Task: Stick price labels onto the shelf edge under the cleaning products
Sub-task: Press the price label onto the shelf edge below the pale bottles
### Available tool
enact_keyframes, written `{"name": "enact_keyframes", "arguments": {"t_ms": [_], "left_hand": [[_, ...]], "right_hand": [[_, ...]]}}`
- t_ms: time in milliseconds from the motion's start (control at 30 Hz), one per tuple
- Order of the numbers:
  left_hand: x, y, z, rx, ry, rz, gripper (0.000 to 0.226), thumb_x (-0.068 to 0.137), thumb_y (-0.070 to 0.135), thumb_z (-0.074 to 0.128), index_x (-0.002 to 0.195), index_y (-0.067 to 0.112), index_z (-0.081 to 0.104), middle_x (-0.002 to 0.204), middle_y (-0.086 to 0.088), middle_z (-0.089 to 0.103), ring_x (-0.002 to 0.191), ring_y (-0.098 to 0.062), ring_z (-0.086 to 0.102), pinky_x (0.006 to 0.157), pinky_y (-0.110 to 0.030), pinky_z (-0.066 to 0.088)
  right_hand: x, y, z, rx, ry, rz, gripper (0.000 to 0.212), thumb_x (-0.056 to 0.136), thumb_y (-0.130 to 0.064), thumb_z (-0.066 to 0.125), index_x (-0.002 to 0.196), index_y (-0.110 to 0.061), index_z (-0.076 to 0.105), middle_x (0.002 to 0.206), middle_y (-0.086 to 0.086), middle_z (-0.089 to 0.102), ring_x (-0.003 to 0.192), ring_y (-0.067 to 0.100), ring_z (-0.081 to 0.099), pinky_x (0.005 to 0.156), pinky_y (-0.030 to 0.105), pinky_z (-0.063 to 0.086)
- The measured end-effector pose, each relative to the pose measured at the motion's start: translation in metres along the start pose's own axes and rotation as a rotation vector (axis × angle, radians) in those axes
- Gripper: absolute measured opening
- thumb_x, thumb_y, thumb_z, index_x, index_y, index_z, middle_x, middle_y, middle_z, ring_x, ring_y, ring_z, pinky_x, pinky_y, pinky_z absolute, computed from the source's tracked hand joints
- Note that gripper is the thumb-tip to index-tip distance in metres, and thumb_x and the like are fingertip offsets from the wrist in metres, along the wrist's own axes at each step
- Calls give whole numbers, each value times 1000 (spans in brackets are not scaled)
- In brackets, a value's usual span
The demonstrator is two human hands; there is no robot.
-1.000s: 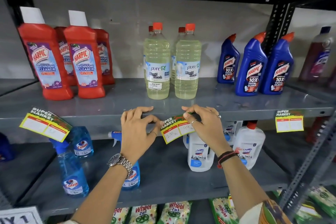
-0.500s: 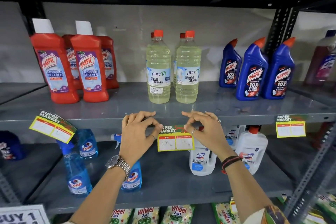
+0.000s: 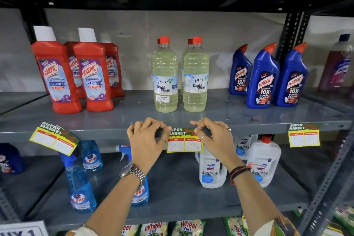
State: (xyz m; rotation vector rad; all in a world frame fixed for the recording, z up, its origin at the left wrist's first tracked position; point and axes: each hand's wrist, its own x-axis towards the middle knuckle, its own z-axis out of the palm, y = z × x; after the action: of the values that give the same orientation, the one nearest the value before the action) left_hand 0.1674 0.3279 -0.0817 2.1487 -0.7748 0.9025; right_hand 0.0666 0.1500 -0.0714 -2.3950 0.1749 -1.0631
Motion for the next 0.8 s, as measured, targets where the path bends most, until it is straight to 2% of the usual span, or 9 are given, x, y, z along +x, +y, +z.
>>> {"name": "enact_keyframes", "arguments": {"t_ms": [300, 400, 533, 667, 733, 800], "left_hand": [[1, 6, 8, 14, 45, -66, 33, 77, 60, 52, 71, 29, 63, 84, 10, 62, 81, -19, 51, 91, -40, 29], [0, 4, 9, -30, 81, -97, 37, 75, 60, 57, 80, 24, 55, 83, 7, 63, 81, -20, 54, 94, -40, 29], [1, 4, 10, -36, 75, -111, 48, 68, 69, 59, 83, 24, 50, 82, 9, 62, 81, -18, 49, 89, -34, 25], [2, 4, 12, -32, 102, -102, 48, 66, 67, 64, 80, 24, 48, 80, 9, 62, 78, -17, 47, 85, -30, 22], [2, 2, 13, -31, 96, -86, 44, 68, 61, 68, 80, 25, 47, 80, 9, 63, 76, -16, 46, 87, -31, 24], [0, -2, 13, -31, 76, -48, 37, 72, 53, 70, 82, 25, 47, 80, 8, 64, 75, -15, 46, 90, -34, 26]], "right_hand": [[-2, -4, 6, -27, 146, -6, 11, 83, -17, 62, 76, -18, 55, 100, -14, 74, 94, -28, 40, 88, 32, 39], [-2, -5, 9, -11, 193, 24, 13, 80, -25, 67, 79, -19, 56, 98, -13, 74, 85, -10, 52, 89, 36, 41], [-2, -11, 14, -17, 235, 71, 34, 70, -53, 69, 89, -28, 58, 87, -15, 70, 90, 11, 56, 82, 35, 43], [0, -10, 12, 25, 207, 100, 28, 72, -46, 73, 85, -34, 51, 87, -14, 71, 90, 14, 59, 83, 34, 39], [2, -9, 9, 48, 178, 98, 29, 74, -38, 74, 81, -37, 46, 88, -16, 73, 90, 13, 63, 85, 38, 43], [3, -9, 5, 71, 150, 102, 27, 77, -26, 73, 79, -32, 46, 88, -18, 74, 89, 6, 66, 85, 42, 48]]}}
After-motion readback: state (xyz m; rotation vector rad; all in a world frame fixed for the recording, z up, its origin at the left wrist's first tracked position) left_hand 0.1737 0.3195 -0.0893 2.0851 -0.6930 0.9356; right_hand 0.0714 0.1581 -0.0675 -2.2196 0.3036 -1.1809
